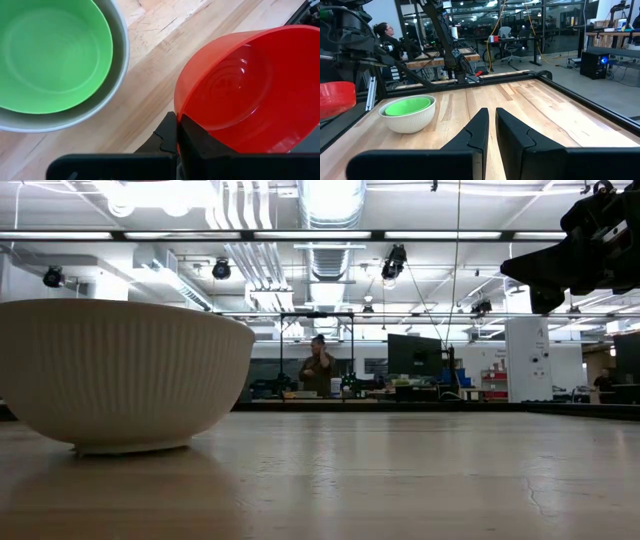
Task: Nest bowls inside each other
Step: Stack the red bowl on the green bowl
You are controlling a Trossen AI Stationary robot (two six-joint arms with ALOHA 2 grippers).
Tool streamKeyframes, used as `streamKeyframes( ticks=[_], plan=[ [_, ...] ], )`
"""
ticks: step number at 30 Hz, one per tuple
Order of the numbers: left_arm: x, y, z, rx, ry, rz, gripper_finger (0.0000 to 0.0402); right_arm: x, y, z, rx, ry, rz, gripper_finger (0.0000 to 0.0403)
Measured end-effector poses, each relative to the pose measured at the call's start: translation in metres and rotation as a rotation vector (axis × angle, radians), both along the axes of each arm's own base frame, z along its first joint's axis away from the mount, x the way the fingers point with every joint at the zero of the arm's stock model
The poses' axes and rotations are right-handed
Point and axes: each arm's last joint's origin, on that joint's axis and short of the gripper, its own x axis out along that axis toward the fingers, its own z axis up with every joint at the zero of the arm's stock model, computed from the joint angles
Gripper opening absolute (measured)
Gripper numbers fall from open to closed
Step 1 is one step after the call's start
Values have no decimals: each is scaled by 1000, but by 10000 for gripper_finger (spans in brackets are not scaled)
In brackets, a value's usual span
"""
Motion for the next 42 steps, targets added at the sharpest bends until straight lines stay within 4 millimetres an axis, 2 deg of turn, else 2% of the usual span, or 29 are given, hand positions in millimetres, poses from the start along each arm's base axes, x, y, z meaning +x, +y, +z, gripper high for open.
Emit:
streamKeyframes(
  ticks=[17,32,42],
  plan=[
    [11,-8,6,-49,-120,-74,1,0,0,0,1,0,0,34],
    [19,-14,-32,-216,-199,-102,1,0,0,0,1,0,1,34],
    [20,-14,-30,-211,-244,-145,1,0,0,0,1,0,0,34]
  ],
)
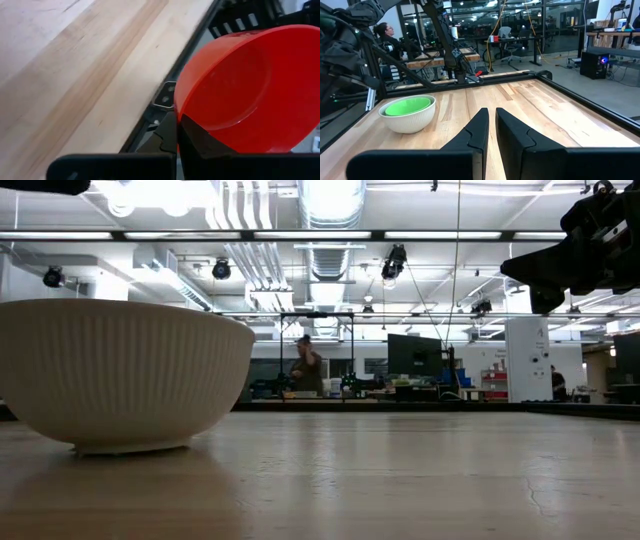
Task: Nest bowls inside each other
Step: Stack the red bowl on the green bowl
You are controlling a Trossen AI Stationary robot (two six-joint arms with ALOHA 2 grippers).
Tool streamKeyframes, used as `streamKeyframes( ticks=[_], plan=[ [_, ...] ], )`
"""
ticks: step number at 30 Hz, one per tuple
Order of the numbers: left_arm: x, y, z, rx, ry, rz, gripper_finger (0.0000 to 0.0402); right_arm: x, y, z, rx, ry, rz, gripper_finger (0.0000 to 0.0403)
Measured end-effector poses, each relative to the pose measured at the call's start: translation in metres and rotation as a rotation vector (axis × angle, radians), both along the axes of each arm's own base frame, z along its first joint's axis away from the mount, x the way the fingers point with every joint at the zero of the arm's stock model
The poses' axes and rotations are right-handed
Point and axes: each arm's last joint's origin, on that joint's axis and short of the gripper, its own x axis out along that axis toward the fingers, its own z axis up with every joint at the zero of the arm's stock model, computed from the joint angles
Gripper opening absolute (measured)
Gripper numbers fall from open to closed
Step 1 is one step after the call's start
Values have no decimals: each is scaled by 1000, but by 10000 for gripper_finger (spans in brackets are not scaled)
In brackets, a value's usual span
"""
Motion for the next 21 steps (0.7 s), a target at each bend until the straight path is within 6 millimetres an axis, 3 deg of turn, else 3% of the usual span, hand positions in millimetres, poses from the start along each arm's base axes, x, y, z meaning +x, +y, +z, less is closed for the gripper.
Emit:
streamKeyframes(
  ticks=[13,21],
  plan=[
    [1,0,10,7,-91,-57,1,0,0,0,0,0,0,34],
    [-12,14,9,-22,-105,-37,1,0,0,0,-1,0,1,34]
  ],
)
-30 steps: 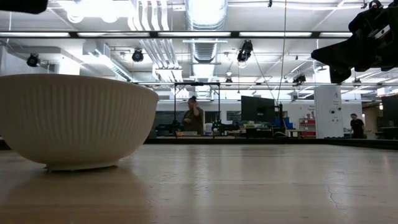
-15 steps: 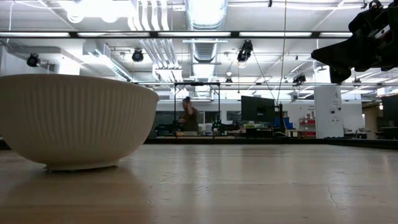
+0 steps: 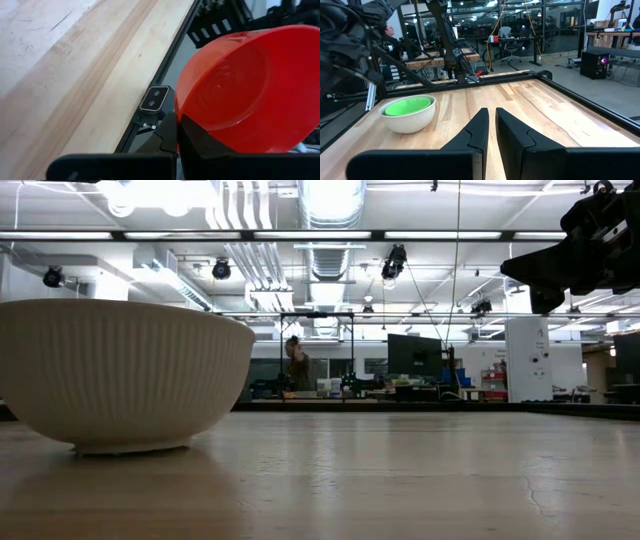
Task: Nest bowls inside each other
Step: Stack the red bowl on the green bowl
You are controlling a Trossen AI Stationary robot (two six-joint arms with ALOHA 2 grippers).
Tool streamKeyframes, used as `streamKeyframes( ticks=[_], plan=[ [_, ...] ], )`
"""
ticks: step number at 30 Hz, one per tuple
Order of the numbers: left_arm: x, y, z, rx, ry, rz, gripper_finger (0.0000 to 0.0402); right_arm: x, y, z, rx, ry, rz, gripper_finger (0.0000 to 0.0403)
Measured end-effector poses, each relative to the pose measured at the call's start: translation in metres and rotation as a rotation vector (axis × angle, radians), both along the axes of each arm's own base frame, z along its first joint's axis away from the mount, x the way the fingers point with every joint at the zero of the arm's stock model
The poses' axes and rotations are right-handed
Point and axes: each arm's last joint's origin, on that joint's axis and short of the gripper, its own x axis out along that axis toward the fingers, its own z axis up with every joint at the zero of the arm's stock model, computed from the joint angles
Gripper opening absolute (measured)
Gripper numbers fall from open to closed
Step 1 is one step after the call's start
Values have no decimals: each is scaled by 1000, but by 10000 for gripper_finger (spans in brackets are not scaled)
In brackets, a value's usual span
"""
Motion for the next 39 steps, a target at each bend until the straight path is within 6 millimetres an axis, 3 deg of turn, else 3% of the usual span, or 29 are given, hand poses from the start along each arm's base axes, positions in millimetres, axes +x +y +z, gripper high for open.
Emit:
streamKeyframes(
  ticks=[24,39],
  plan=[
    [-77,77,-12,-15,-20,147,2,0,0,0,0,0,0,34],
    [-108,115,-8,25,73,201,1,0,0,0,0,0,0,34]
  ],
)
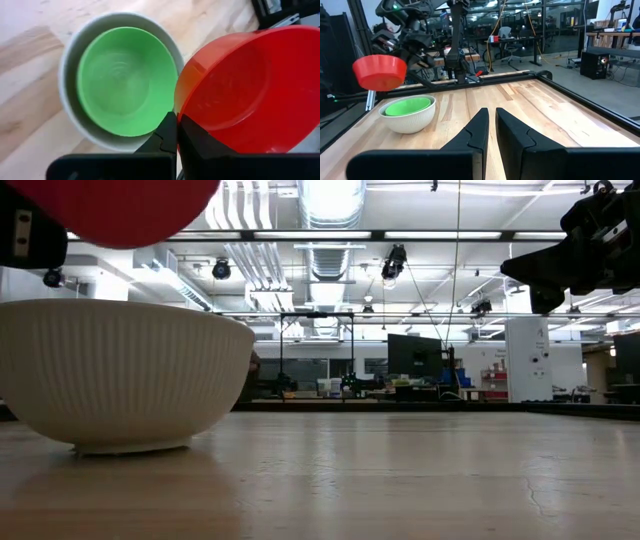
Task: Nest bowls inside each other
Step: Stack the red bowl on the green bowl
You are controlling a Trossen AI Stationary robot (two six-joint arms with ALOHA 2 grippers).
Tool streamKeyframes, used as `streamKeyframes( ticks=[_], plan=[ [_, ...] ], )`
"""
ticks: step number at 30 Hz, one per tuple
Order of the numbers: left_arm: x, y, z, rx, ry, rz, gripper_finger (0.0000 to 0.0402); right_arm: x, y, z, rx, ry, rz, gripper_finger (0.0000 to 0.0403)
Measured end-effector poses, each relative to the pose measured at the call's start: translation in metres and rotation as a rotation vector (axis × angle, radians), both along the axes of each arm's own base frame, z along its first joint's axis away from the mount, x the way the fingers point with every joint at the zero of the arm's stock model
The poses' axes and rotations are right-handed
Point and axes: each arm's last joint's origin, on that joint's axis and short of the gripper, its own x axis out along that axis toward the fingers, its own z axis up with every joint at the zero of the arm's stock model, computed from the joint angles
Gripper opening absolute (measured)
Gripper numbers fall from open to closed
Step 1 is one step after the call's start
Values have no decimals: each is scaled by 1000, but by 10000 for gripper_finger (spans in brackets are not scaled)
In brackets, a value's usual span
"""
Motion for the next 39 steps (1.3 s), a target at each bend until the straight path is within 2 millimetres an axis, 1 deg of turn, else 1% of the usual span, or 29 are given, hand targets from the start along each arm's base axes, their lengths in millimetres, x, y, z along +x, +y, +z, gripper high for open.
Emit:
streamKeyframes(
  ticks=[8,18,23,39],
  plan=[
    [-5,12,-3,14,95,11,1,0,0,0,0,0,0,34],
    [0,24,-5,24,136,23,1,0,0,0,0,0,0,34],
    [1,31,-13,7,175,14,2,0,0,0,0,0,0,34],
    [0,35,-30,-36,213,50,2,0,0,0,0,0,0,34]
  ],
)
